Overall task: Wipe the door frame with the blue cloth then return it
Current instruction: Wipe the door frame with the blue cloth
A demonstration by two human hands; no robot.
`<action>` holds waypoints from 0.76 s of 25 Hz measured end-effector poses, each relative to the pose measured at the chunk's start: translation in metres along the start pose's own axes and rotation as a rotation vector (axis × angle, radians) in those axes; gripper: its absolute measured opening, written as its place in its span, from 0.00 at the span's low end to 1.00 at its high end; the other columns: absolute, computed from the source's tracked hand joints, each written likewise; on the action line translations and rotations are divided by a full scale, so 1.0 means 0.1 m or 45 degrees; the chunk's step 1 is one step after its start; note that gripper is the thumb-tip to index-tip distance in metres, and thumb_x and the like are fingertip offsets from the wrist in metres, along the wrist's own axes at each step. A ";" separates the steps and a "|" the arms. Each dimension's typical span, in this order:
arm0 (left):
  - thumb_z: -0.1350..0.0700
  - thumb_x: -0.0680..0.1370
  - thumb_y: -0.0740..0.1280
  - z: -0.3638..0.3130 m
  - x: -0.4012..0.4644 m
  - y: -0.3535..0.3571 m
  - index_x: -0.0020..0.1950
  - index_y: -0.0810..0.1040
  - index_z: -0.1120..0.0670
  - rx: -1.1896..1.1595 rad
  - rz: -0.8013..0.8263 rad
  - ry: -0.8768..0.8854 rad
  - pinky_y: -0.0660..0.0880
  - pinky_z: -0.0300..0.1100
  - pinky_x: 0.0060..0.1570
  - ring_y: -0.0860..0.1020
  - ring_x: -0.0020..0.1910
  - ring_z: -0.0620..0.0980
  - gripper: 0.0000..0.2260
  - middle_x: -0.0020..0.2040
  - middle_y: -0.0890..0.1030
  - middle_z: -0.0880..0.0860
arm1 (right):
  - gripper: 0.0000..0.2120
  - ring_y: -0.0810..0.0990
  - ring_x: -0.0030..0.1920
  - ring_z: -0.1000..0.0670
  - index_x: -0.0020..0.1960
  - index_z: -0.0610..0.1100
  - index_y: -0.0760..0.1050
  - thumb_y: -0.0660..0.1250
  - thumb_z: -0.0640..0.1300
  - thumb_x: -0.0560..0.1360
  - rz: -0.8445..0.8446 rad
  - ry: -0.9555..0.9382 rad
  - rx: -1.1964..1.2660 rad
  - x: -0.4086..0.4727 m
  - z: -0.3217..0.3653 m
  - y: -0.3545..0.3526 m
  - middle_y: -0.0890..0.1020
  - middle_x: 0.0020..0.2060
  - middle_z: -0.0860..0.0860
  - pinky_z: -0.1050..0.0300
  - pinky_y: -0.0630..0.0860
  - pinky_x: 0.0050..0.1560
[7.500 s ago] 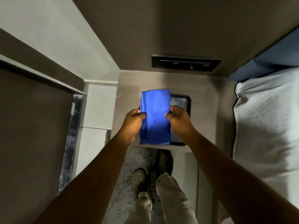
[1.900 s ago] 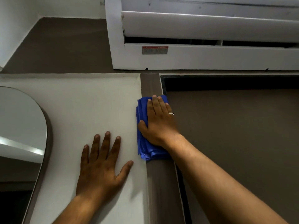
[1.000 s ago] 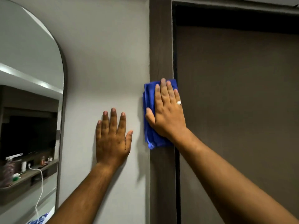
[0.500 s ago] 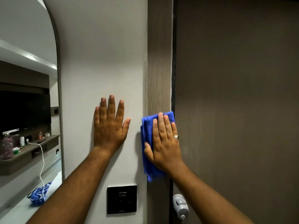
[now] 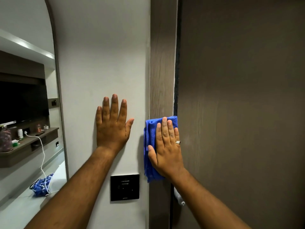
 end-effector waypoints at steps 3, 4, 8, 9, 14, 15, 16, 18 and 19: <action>0.46 0.80 0.55 -0.10 -0.08 -0.13 0.78 0.52 0.55 -0.164 0.078 -0.081 0.47 0.57 0.75 0.45 0.78 0.60 0.29 0.79 0.48 0.59 | 0.30 0.43 0.78 0.46 0.77 0.43 0.53 0.55 0.45 0.76 0.012 0.028 0.313 0.02 -0.08 -0.21 0.47 0.78 0.43 0.41 0.52 0.76; 0.46 0.80 0.56 -0.16 -0.14 -0.17 0.77 0.58 0.55 -0.249 0.096 -0.132 0.51 0.57 0.74 0.48 0.78 0.60 0.27 0.79 0.51 0.59 | 0.29 0.45 0.78 0.43 0.76 0.45 0.55 0.57 0.44 0.76 -0.030 0.113 0.319 0.02 -0.15 -0.28 0.47 0.78 0.42 0.40 0.55 0.75; 0.41 0.75 0.62 -0.53 -0.48 -0.26 0.59 0.80 0.54 -0.496 0.112 -0.216 0.71 0.56 0.58 0.72 0.65 0.62 0.21 0.66 0.76 0.60 | 0.34 0.71 0.66 0.44 0.71 0.50 0.62 0.68 0.59 0.71 -0.014 0.869 0.386 -0.10 -0.41 -0.48 0.72 0.67 0.46 0.42 0.70 0.62; 0.40 0.74 0.64 -0.62 -0.56 -0.24 0.56 0.80 0.53 -0.566 0.140 -0.235 0.72 0.53 0.53 0.76 0.58 0.61 0.21 0.59 0.79 0.58 | 0.27 0.77 0.57 0.46 0.64 0.49 0.70 0.70 0.60 0.69 0.006 0.953 0.468 -0.11 -0.42 -0.49 0.79 0.57 0.49 0.46 0.74 0.55; 0.46 0.71 0.71 -0.88 -0.82 -0.18 0.51 0.78 0.52 -1.131 0.266 -0.579 0.67 0.40 0.37 0.76 0.40 0.51 0.14 0.41 0.76 0.50 | 0.09 0.78 0.34 0.55 0.41 0.43 0.76 0.72 0.48 0.72 -0.018 1.043 1.106 -0.22 -0.48 -0.70 0.81 0.35 0.51 0.59 0.77 0.36; 0.46 0.71 0.71 -0.95 -0.86 -0.20 0.47 0.78 0.52 -1.182 0.257 -0.613 0.67 0.40 0.37 0.76 0.39 0.50 0.12 0.41 0.75 0.49 | 0.08 0.78 0.34 0.56 0.41 0.44 0.76 0.72 0.48 0.72 -0.014 1.034 1.195 -0.26 -0.51 -0.80 0.81 0.35 0.51 0.62 0.77 0.34; 0.46 0.71 0.71 -1.04 -0.89 -0.22 0.42 0.76 0.52 -1.235 0.272 -0.609 0.67 0.40 0.36 0.75 0.37 0.49 0.11 0.41 0.74 0.49 | 0.08 0.79 0.35 0.55 0.42 0.44 0.76 0.71 0.48 0.72 0.001 1.040 1.253 -0.31 -0.56 -0.90 0.82 0.36 0.50 0.62 0.78 0.35; 0.47 0.72 0.71 -1.32 -0.90 -0.28 0.36 0.73 0.53 -1.392 0.356 -0.557 0.69 0.41 0.35 0.74 0.36 0.49 0.13 0.40 0.74 0.51 | 0.10 0.81 0.40 0.51 0.45 0.42 0.77 0.70 0.49 0.73 0.022 1.089 1.321 -0.47 -0.70 -1.16 0.84 0.40 0.46 0.54 0.80 0.41; 0.49 0.73 0.70 -1.45 -0.87 -0.31 0.36 0.73 0.56 -1.505 0.411 -0.554 0.72 0.44 0.36 0.75 0.36 0.51 0.13 0.40 0.76 0.53 | 0.11 0.82 0.41 0.50 0.47 0.40 0.77 0.70 0.49 0.74 0.025 1.110 1.339 -0.52 -0.75 -1.28 0.84 0.42 0.45 0.51 0.80 0.44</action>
Point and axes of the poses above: each hand's wrist, its own x-axis towards the middle knuckle, its own y-axis out of the palm, z = x × y, the point moved 4 cm from there along x, towards the middle knuckle
